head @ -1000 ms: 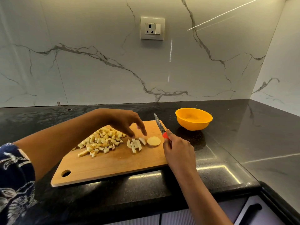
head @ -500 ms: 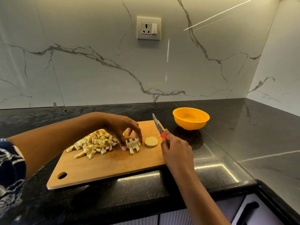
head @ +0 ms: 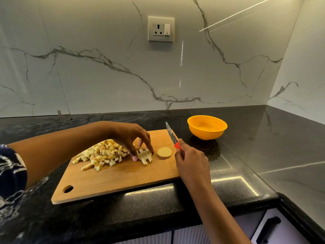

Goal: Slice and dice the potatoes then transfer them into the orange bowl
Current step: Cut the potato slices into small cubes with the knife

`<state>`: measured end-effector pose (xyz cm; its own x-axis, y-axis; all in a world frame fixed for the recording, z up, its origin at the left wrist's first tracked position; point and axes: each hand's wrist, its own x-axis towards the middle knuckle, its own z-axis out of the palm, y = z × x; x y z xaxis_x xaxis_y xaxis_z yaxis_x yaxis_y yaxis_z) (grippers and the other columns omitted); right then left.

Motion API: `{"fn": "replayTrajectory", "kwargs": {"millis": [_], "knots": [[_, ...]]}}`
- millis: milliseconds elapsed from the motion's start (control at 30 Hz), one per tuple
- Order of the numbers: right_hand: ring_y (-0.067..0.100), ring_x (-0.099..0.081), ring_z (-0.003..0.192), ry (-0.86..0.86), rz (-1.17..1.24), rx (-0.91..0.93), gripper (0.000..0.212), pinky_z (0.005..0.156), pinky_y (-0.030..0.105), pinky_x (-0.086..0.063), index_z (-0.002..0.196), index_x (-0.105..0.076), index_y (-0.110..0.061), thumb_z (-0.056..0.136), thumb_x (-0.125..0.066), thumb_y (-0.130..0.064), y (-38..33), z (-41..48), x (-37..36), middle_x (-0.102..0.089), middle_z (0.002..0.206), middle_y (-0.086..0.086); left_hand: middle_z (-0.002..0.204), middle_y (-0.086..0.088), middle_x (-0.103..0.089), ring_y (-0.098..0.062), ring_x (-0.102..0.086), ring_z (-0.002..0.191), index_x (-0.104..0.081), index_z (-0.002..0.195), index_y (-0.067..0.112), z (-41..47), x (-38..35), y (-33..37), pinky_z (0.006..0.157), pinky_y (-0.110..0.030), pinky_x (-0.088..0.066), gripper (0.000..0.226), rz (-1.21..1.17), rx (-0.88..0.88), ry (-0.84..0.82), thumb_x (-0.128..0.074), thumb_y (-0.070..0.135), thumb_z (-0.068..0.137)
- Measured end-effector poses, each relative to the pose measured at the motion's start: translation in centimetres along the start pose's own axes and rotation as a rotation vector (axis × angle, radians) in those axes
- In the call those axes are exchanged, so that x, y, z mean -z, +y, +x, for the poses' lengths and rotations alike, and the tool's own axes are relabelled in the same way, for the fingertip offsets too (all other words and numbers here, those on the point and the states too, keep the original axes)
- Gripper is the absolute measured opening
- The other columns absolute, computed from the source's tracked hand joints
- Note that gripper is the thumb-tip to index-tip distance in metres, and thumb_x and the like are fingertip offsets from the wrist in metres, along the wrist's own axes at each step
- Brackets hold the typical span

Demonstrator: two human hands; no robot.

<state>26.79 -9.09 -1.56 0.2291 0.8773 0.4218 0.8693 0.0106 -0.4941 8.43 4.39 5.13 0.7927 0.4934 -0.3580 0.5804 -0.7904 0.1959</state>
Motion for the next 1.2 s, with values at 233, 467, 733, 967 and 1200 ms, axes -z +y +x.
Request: {"fn": "replayTrajectory", "kwargs": {"millis": [233,467,733,967,1200], "knots": [[0.012,-0.058,0.107,-0.002,-0.032,0.005,0.045,0.086,0.027,-0.044,0.146,-0.035,-0.026,0.102,-0.039,-0.031,-0.1,0.0,-0.1,-0.063,0.12,-0.004,0.105,0.015,-0.056,-0.003,-0.046,0.093,-0.059,0.122,0.033,-0.7,-1.4,0.7,0.073,-0.016,-0.034,0.05,0.085,0.208,0.197,-0.067,0.053,0.077],[0.012,-0.058,0.106,-0.044,-0.083,0.105,0.042,0.083,0.026,-0.045,0.143,-0.04,-0.029,0.101,-0.042,-0.032,-1.1,-0.6,-0.1,-0.06,0.119,-0.006,0.108,0.013,-0.062,-0.006,-0.05,0.098,-0.057,0.125,0.032,-2.0,-4.8,2.9,0.085,-0.027,-0.032,0.072,0.349,0.51,0.404,-0.044,0.078,0.072],[0.015,-0.058,0.1,-0.097,-0.191,0.221,0.044,0.069,0.024,-0.037,0.146,-0.034,-0.026,0.102,-0.033,-0.031,-2.3,-4.4,0.3,-0.051,0.124,-0.002,0.135,0.012,-0.048,-0.01,-0.041,0.121,-0.046,0.134,0.037,-2.8,-7.1,2.3,0.091,-0.031,-0.03,0.127,0.175,0.474,0.516,0.007,0.099,0.037],[0.017,-0.058,0.1,-0.106,-0.289,0.191,0.044,0.066,0.024,-0.034,0.147,-0.029,-0.024,0.104,-0.031,-0.028,-2.4,-4.3,0.1,-0.044,0.129,0.001,0.138,0.01,-0.045,-0.011,-0.039,0.125,-0.044,0.137,0.033,-2.0,-8.0,3.5,0.1,-0.036,-0.027,0.07,0.143,0.563,0.595,-0.038,0.074,0.081],[0.014,-0.058,0.099,-0.116,-0.213,0.196,0.043,0.069,0.023,-0.038,0.145,-0.035,-0.029,0.102,-0.033,-0.032,-1.9,-4.0,0.2,-0.048,0.123,-0.004,0.14,0.008,-0.047,-0.01,-0.04,0.127,-0.04,0.138,0.035,-3.2,-8.5,3.3,0.105,-0.034,-0.026,0.067,0.074,0.551,0.689,-0.046,0.068,0.08]]}}
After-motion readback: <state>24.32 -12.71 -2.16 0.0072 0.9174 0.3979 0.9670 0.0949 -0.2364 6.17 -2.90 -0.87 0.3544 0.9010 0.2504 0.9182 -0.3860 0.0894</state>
